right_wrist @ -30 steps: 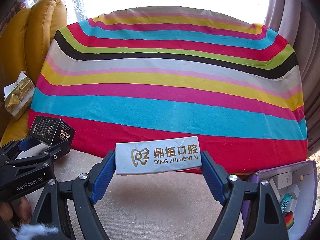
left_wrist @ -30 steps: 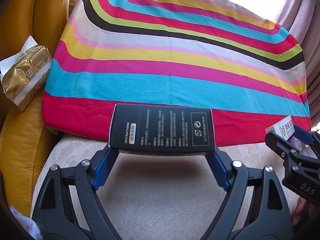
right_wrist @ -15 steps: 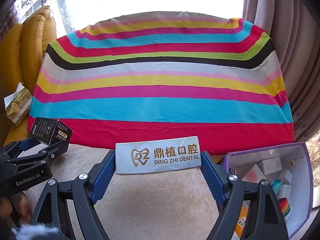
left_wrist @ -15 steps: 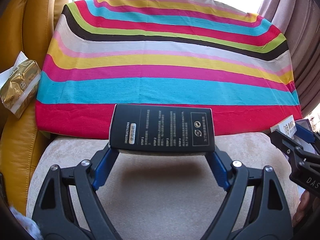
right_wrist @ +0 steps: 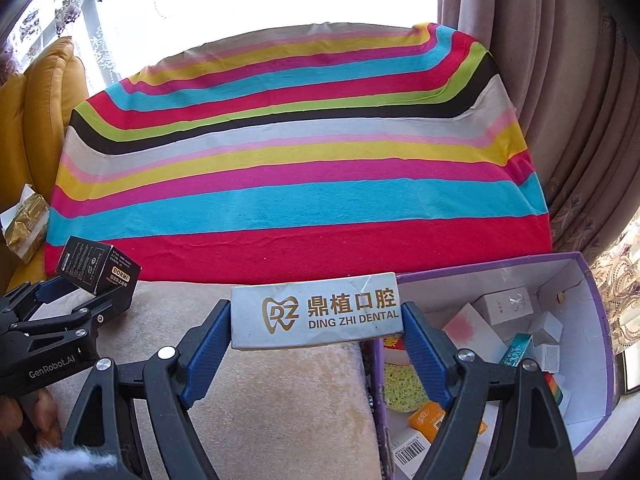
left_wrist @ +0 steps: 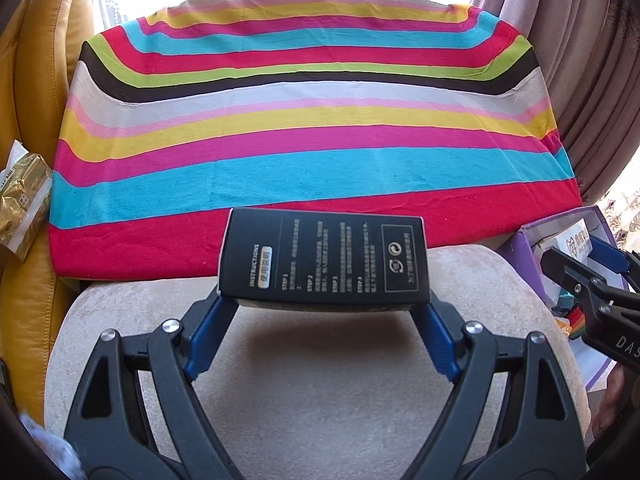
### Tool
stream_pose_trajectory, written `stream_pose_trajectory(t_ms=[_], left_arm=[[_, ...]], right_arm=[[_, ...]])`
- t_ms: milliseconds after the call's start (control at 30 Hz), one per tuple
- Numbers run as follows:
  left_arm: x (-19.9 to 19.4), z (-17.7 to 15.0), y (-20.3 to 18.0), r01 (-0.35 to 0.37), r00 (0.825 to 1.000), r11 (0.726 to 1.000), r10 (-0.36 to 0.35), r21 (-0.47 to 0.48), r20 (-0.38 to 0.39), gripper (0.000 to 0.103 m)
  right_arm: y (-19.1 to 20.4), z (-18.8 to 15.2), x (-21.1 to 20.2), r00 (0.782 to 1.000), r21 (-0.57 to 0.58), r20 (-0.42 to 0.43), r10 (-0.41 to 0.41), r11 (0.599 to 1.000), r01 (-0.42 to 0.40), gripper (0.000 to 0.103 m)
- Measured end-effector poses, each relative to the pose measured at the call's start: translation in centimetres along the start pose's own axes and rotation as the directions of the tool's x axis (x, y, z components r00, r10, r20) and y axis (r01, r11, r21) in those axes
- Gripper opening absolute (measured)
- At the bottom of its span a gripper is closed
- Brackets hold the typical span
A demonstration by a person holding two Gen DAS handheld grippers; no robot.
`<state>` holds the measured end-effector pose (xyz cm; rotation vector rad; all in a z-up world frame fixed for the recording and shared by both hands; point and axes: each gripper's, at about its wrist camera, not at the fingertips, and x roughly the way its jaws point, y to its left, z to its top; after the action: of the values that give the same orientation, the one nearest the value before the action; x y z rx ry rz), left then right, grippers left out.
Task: Organize objects
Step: 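Lift both boxes and carry them over the storage box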
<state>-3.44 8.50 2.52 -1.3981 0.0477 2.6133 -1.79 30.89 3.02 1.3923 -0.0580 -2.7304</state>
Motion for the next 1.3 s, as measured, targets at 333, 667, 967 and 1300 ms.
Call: stream_pose_trajectory(t_ms=[333,667,967,1300], left_arm=[[0.0,0.1,-4.4,0.052,0.999,0.995,-0.051,0.084,-0.013,0.086],[0.8,0.1,-9.8,0.121,0.992,0.977,-0.114,0.177,-0.048,0.086],[1.6,0.2,-14.6,0.193,0.980,0.951,-0.177,0.241,-0.088,0.086],[2.7,0.4,-20.0,0.284,0.957,0.913,-0.253,0.293,-0.142,0.086]], right_arm=[[-3.8,-1.1,-1.3,0.999,0.056,0.005,-0.047,0.997,0.047,0.083],[-8.2,-2.4,-2.0,0.996,0.127,-0.003,-0.094,0.987,0.094,0.083],[-12.9,-4.2,-2.4,0.985,0.196,-0.017,-0.171,0.966,0.171,0.083],[-17.9,-5.4,-2.5,0.963,0.259,-0.023,-0.268,0.929,0.265,0.083]])
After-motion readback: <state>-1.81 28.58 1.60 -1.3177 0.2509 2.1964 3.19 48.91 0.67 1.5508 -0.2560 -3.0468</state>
